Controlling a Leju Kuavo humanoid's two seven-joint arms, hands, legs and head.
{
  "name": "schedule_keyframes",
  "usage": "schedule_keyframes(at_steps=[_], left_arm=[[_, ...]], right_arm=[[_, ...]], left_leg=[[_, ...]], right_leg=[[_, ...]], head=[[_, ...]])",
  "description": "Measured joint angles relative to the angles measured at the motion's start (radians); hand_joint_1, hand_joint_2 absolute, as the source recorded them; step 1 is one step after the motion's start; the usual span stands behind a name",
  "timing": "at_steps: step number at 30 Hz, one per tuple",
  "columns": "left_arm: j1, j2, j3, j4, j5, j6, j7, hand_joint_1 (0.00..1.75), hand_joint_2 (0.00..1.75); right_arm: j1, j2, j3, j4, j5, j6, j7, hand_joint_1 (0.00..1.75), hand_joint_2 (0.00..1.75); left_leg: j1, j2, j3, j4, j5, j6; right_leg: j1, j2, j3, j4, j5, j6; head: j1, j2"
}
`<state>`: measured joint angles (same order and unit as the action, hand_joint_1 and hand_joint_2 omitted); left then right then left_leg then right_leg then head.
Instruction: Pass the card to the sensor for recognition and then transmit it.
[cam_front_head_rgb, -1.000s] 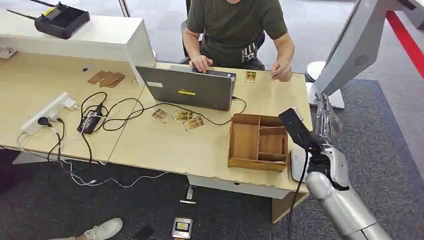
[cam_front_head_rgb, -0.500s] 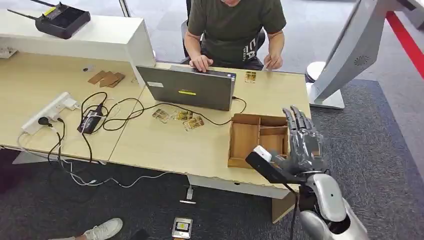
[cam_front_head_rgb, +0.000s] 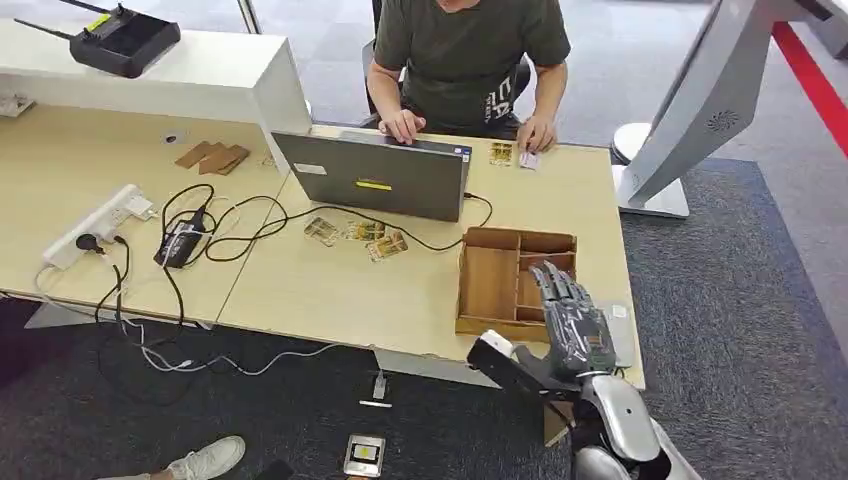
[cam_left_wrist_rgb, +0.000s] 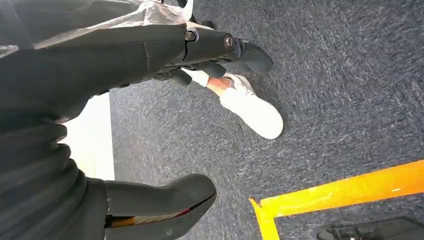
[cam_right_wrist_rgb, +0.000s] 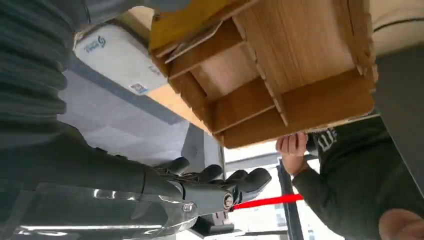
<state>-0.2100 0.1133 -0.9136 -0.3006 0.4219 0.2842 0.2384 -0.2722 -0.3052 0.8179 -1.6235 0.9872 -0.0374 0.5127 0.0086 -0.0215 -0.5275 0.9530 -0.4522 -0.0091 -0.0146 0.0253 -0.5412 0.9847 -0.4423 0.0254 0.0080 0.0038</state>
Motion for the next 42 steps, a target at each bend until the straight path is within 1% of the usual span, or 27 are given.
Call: schedule_keyframes(at_steps=[5,11,15,23,29,42], left_arm=[[0.0,0.0,0.003,0.0,-0.01,0.003,0.007,0.0,1.75],[0.0,-0.001,0.008,0.0,-0.018,0.005,0.01,0.0,1.75],[0.0,-0.001,0.009,0.0,-0.025,0.005,0.014,0.0,1.75],[0.0,-0.002,0.01,0.0,-0.04,0.005,0.02,0.0,1.75],[0.0,-0.003,0.015,0.0,-0.049,0.005,0.02,0.0,1.75],[0.0,-0.004,0.017,0.0,-0.05,0.005,0.02,0.0,1.75]], right_arm=[[-0.01,0.022,0.014,0.095,-0.029,-0.054,-0.034,0.0,1.75],[-0.03,0.05,0.023,0.2,-0.057,-0.089,-0.068,0.0,1.75],[-0.045,0.063,0.025,0.256,-0.055,-0.128,-0.072,0.0,1.75],[-0.05,0.074,0.002,0.338,-0.005,-0.239,-0.064,0.0,1.75],[-0.049,0.079,-0.02,0.372,0.015,-0.263,-0.06,0.0,1.75],[-0.048,0.084,-0.039,0.409,0.023,-0.264,-0.056,0.0,1.75]], left_leg=[[0.0,0.0,0.0,0.0,0.0,0.0],[0.0,0.0,0.0,0.0,0.0,0.0],[0.0,0.0,0.0,0.0,0.0,0.0],[0.0,0.0,0.0,0.0,0.0,0.0],[0.0,0.0,0.0,0.0,0.0,0.0],[0.0,0.0,0.0,0.0,0.0,0.0]], right_leg=[[0.0,0.0,0.0,0.0,0.0,0.0],[0.0,0.0,0.0,0.0,0.0,0.0],[0.0,0.0,0.0,0.0,0.0,0.0],[0.0,0.0,0.0,0.0,0.0,0.0],[0.0,0.0,0.0,0.0,0.0,0.0],[0.0,0.0,0.0,0.0,0.0,0.0]], head=[[0.0,0.0],[0.0,0.0],[0.0,0.0],[0.0,0.0],[0.0,0.0],[0.0,0.0]])
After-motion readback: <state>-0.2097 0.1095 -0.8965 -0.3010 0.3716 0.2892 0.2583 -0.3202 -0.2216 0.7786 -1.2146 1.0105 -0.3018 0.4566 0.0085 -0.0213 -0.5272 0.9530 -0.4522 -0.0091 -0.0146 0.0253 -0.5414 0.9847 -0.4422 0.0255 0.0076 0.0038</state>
